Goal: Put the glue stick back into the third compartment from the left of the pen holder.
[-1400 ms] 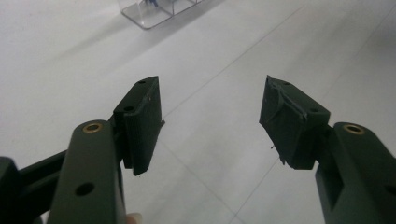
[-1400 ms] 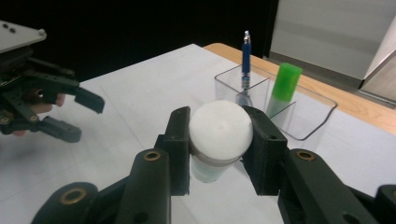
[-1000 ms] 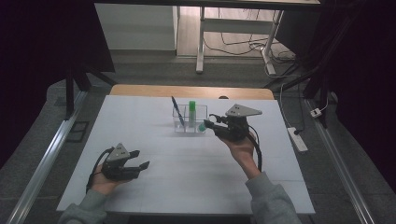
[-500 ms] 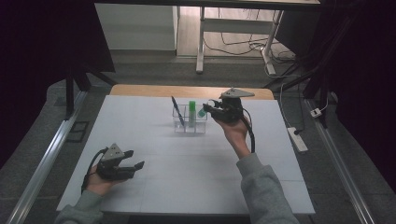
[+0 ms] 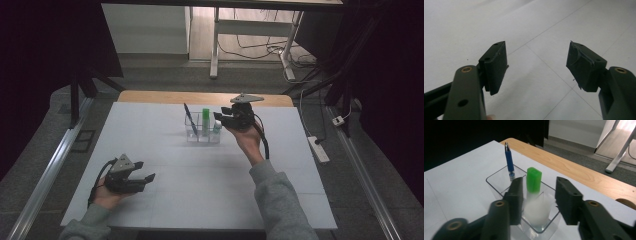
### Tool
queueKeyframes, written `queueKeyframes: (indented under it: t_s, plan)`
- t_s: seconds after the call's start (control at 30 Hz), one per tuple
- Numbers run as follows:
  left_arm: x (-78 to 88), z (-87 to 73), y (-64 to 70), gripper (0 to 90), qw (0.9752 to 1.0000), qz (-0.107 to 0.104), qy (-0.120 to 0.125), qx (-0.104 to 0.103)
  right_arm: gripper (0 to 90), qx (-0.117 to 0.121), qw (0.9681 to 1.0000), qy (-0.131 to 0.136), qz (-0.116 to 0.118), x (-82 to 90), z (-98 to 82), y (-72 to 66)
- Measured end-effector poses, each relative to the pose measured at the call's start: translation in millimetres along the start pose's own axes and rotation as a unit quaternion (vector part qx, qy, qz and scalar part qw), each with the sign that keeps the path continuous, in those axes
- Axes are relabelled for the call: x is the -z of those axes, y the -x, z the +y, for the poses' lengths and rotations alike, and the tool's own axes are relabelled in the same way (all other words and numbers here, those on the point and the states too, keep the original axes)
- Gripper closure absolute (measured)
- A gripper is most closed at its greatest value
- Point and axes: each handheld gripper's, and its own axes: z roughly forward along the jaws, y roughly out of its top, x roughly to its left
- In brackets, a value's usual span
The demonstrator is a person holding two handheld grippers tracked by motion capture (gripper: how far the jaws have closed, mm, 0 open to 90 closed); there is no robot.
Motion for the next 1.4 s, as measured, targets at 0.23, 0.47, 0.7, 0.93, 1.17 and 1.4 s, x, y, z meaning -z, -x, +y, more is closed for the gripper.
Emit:
queueKeyframes:
  t_s: [0.23,0.47,0.7,0.93,1.17,1.4]
  plan:
    - [0.3,-0.1,-0.1,31.7,1.0000,0.002,0.000,0.002,49.1,0.001,0.9999,0.011,0.005,20.1,-10.7,2.8]
    - [0.5,-0.2,1.2,31.3,1.0000,0.005,-0.001,0.004,46.1,0.009,0.9998,-0.006,0.017,46.7,-34.5,5.3]
    - [0.9,-0.4,1.1,31.3,1.0000,0.003,-0.001,0.002,44.5,0.026,0.9993,-0.016,0.020,72.1,-57.2,0.8]
    - [0.2,-0.3,0.7,31.3,1.0000,0.001,-0.002,0.002,43.6,0.025,0.9990,-0.027,0.026,92.2,-79.8,-1.5]
    - [0.2,-0.1,0.9,31.3,1.0000,-0.002,-0.002,0.000,42.7,0.020,0.9988,-0.035,0.029,113.7,-111.4,0.3]
    - [0.6,-0.5,2.2,31.2,1.0000,-0.003,-0.003,-0.003,41.6,0.016,0.9984,-0.053,0.013,132.6,-138.7,5.6]
